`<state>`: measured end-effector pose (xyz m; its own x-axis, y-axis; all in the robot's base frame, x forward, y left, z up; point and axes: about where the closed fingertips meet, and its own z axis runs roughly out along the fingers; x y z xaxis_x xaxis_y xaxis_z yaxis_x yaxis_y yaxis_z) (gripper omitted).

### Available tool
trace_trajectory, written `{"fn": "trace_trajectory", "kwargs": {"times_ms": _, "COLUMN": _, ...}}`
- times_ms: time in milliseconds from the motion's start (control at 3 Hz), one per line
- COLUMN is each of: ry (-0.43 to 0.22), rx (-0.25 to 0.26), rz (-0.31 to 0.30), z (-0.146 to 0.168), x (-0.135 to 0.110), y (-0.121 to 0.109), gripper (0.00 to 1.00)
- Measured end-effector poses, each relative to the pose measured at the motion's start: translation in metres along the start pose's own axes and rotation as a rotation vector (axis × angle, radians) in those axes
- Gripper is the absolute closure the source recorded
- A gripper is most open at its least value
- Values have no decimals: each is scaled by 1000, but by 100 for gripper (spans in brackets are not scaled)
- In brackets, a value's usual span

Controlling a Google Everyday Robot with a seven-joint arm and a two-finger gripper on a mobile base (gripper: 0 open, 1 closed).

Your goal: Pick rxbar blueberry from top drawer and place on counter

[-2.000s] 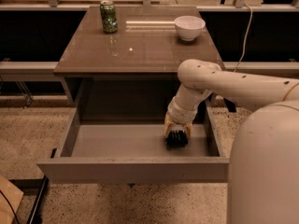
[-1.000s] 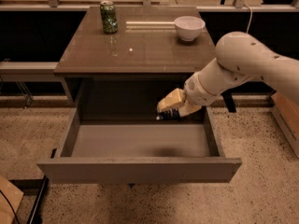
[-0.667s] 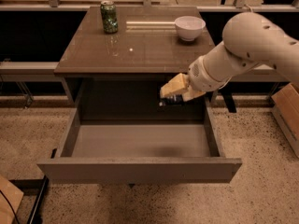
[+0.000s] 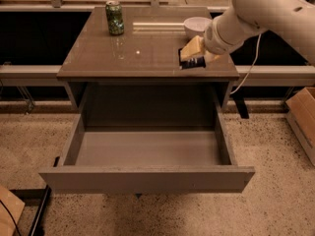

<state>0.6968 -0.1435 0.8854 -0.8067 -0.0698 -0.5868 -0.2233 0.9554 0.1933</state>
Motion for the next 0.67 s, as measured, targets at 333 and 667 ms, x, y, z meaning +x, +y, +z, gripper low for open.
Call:
{"fn": "trace_trajectory", "kwargs": {"times_ms": 333, "ry": -79, "rx": 36, "rz": -17, "z": 20, "x": -55, "y": -24, "gripper": 100}}
{"fn": "trace_trajectory", "kwargs": {"times_ms": 667, "ry": -125, "rx": 32, "rz": -13, "z": 14, "x": -78, "y": -26, "gripper": 73}}
